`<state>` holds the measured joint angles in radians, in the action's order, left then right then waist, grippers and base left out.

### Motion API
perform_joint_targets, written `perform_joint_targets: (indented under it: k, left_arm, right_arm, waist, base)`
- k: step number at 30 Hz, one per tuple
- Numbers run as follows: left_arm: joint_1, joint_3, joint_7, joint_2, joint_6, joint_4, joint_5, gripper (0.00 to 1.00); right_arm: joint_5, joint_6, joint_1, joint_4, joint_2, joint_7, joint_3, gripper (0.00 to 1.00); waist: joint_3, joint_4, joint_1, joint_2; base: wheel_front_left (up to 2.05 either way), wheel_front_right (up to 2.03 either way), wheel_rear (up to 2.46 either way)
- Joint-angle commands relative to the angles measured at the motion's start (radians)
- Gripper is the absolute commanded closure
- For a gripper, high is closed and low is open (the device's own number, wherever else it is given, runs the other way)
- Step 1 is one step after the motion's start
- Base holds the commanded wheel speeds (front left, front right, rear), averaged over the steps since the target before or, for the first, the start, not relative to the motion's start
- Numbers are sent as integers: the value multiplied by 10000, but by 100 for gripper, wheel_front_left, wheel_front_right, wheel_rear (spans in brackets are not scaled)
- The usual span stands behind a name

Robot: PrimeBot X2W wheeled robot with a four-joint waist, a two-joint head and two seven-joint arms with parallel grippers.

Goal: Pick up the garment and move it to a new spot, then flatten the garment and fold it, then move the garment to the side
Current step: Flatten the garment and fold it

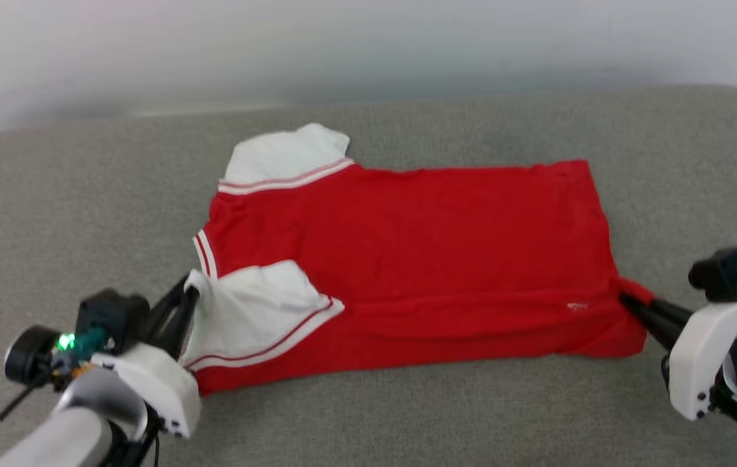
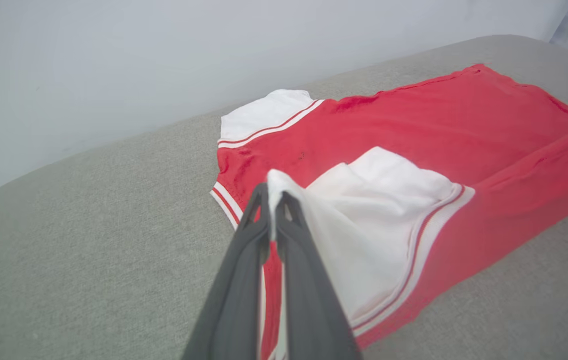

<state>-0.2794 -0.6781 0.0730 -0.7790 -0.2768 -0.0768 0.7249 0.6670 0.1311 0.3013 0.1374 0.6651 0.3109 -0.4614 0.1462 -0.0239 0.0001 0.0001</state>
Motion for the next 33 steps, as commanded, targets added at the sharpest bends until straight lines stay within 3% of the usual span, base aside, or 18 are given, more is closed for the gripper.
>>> perform_joint_targets:
  k: [1, 12, 16, 22, 23, 24, 25, 29, 33]
  left_arm:
    - [-334, 19, -49, 61, 115, 162, -35, 100]
    - [-2766, -287, -350, 773, 1525, 3014, -366, 100]
    - [-3129, -544, -352, 1078, 2019, 4161, -396, 100]
    - [-3235, -815, -232, 1473, 2418, 5183, -338, 100]
    - [-3239, -804, -285, 1482, 2427, 5285, -278, 83]
    - [-3279, -776, -292, 1464, 2417, 5346, -275, 15]
    - [-3307, -671, -312, 1454, 2351, 5387, -152, 0]
    - [-3512, -605, -622, 1174, 2507, 5082, -43, 0]
    - [-3793, -611, -1569, 474, 2759, 4181, 88, 0]
  right_arm:
    - [-57, -7, 275, -3, -102, 89, 89, 100]
    - [-448, -7, 2149, 1287, -677, 857, -364, 100]
    - [-244, -7, 2317, 1834, -772, 1103, -1006, 100]
    - [-20, -7, 2505, 2067, -700, 806, -1378, 100]
    - [10, -6, 2519, 2024, -654, 740, -1410, 80]
    - [40, -6, 2524, 1967, -612, 668, -1405, 38]
    - [50, -6, 2537, 1930, -587, 551, -1297, 0]
    - [97, -6, 2450, 1637, -502, 248, -1093, 0]
    - [77, -6, 2247, 1287, -372, 68, -846, 0]
  waist:
    - [679, -135, -1, -1]
    - [2468, -332, -1, -1]
    - [2620, -314, -1, -1]
    - [2352, -251, -1, -1]
    - [2252, -235, -1, -1]
    - [2137, -214, -1, -1]
    - [2019, -195, -1, -1]
    - [1553, -128, -1, -1]
    - [1093, -13, -1, -1]
  base:
    - [0, 0, 0]
    - [0, 0, 0]
    - [0, 0, 0]
    - [0, 0, 0]
    - [0, 0, 0]
    - [0, 0, 0]
    - [0, 0, 0]
    - [0, 0, 0]
    - [0, 0, 0]
